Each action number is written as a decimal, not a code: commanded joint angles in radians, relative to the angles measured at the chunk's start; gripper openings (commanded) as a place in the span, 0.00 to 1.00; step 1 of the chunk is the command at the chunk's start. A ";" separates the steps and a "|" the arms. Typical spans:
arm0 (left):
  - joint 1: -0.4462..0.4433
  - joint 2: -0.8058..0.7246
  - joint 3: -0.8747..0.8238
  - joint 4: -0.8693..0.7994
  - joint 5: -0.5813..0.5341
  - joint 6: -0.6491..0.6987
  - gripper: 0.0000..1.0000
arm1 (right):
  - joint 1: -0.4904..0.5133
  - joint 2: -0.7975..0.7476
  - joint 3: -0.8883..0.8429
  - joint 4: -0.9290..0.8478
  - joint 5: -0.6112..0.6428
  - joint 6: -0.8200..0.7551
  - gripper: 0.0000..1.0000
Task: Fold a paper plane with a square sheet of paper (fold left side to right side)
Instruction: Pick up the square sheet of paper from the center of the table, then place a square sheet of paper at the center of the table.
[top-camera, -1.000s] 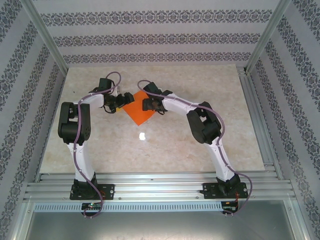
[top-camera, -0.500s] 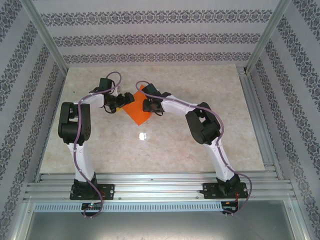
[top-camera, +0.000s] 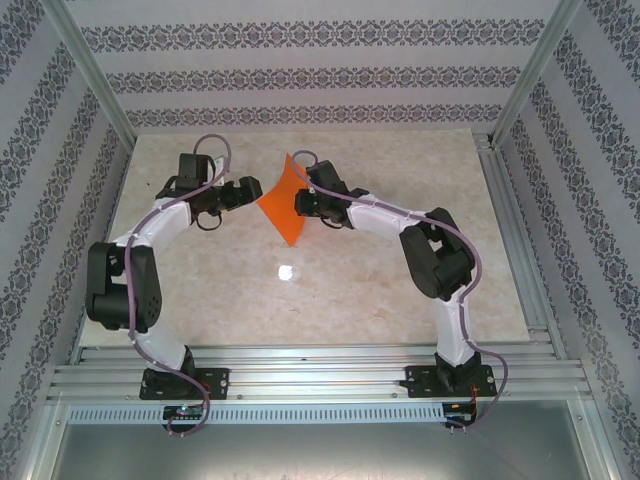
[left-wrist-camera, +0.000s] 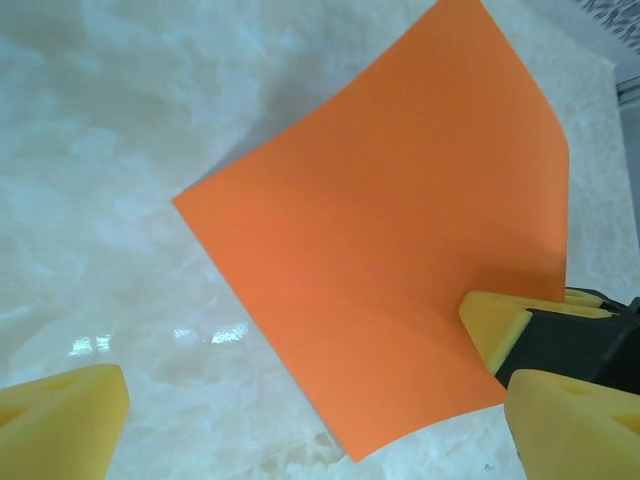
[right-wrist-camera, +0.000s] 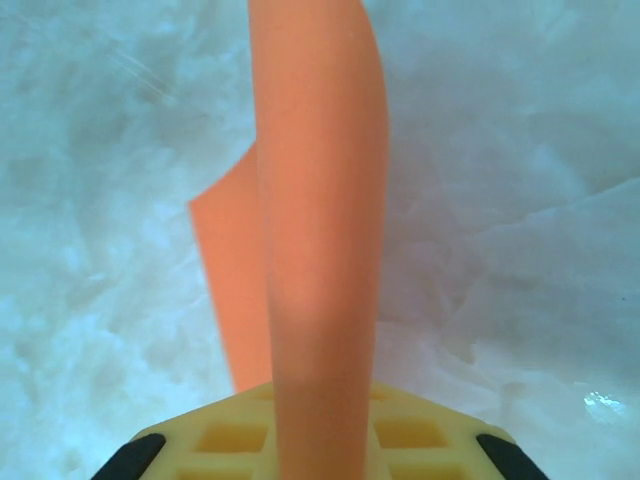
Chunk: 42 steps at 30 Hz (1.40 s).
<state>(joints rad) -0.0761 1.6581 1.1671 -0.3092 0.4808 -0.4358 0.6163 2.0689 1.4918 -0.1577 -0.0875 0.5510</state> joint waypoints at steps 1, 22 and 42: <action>0.026 -0.088 -0.058 0.063 -0.015 0.071 0.98 | -0.030 -0.116 -0.062 0.103 -0.090 -0.038 0.16; -0.100 -0.284 0.006 0.340 0.652 0.275 1.00 | -0.277 -0.839 -0.311 -0.177 -0.640 -0.302 0.16; -0.197 -0.167 0.199 0.084 0.720 0.437 0.83 | -0.284 -0.937 -0.374 -0.031 -0.786 -0.159 0.16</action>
<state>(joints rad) -0.2642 1.4815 1.3319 -0.1997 1.1587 -0.0334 0.3439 1.1584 1.1358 -0.2459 -0.8341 0.3714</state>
